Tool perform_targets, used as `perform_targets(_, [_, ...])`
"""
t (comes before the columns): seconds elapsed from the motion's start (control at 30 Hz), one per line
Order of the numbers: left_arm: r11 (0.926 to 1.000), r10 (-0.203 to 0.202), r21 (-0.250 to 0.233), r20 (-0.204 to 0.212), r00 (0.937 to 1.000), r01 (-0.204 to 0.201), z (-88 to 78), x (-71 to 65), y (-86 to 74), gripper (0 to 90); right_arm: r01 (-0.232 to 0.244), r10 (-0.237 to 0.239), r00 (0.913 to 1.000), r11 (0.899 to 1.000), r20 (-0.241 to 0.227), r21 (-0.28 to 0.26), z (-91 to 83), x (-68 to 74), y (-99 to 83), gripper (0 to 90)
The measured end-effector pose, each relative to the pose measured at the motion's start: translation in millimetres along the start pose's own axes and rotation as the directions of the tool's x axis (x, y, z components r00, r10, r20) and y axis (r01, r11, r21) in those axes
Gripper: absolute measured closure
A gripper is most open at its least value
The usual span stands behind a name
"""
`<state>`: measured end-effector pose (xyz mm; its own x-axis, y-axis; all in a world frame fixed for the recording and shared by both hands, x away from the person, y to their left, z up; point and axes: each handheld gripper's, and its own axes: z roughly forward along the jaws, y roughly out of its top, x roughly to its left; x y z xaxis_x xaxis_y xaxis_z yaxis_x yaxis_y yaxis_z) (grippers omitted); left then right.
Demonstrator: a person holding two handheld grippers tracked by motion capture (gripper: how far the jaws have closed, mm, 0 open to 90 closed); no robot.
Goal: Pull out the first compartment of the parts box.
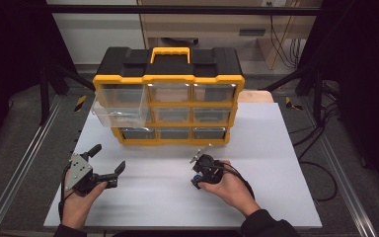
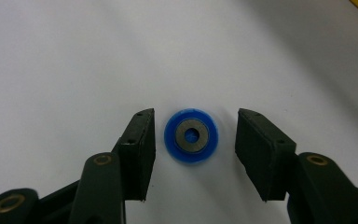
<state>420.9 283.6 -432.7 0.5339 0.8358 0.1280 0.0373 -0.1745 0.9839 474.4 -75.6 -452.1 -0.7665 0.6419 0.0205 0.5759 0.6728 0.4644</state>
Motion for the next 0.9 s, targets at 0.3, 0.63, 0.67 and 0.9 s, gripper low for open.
perform_targets(0.3, [1.0,-0.004,-0.001,-0.001,1.0,0.004,0.2,0.2,-0.1,1.9,-0.007,0.007,1.0,1.0,-0.003,0.014,3.6,0.6,2.0,51.5])
perform_targets(0.63, [1.0,-0.004,-0.001,-0.001,1.0,0.004,0.0,0.6,-0.1,1.9,-0.021,0.021,0.9997,1.0,-0.009,0.016,4.5,0.1,1.3,54.8])
perform_targets(0.67, [1.0,-0.004,-0.001,-0.002,1.0,0.004,-0.1,0.6,-0.1,1.9,-0.023,0.023,0.9997,1.0,-0.009,0.016,4.4,0.0,1.3,55.2])
perform_targets(0.9, [1.0,-0.003,-0.001,-0.003,1.0,0.003,-0.4,1.1,0.0,1.9,-0.017,0.018,0.9998,1.0,-0.007,0.018,3.8,0.7,0.7,58.0])
